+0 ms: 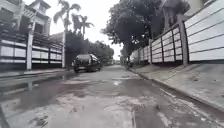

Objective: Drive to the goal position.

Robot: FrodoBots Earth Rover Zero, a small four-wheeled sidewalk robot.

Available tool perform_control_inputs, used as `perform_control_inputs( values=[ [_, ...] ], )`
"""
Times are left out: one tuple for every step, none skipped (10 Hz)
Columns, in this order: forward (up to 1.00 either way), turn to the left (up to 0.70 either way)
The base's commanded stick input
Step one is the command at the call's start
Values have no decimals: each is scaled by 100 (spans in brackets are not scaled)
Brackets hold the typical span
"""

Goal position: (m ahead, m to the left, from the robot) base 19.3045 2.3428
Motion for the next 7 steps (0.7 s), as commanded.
perform_control_inputs(
  values=[
    [70, -35],
    [70, -35],
    [70, -29],
    [70, -9],
    [70, 0],
    [70, 0],
    [70, 0]
  ],
)
